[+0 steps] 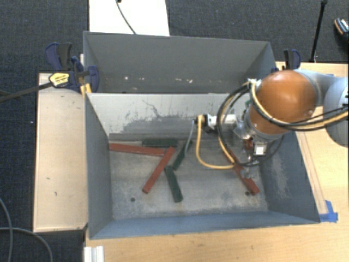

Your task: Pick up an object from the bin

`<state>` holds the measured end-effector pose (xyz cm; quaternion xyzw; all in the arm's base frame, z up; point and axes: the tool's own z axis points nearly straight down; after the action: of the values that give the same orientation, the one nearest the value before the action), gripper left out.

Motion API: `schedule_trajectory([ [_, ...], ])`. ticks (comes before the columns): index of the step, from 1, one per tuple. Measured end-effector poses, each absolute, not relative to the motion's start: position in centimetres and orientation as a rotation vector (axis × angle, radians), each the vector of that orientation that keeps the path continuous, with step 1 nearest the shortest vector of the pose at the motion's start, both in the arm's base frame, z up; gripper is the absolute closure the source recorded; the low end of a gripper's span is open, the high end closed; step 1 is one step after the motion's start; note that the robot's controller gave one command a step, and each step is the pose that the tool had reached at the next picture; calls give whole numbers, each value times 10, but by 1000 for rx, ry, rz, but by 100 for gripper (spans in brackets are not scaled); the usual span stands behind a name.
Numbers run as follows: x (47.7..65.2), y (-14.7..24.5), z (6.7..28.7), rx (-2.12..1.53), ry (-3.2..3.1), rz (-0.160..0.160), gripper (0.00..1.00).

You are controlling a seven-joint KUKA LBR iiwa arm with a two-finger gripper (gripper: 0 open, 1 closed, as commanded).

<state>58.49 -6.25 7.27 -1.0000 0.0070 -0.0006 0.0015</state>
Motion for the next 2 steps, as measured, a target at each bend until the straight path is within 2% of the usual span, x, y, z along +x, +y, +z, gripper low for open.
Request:
schedule_trajectory([
  [1, 522, -60, 71, -3142, -3, 13, 0],
  [2, 524, -61, 71, -3143, 11, 12, 100],
])
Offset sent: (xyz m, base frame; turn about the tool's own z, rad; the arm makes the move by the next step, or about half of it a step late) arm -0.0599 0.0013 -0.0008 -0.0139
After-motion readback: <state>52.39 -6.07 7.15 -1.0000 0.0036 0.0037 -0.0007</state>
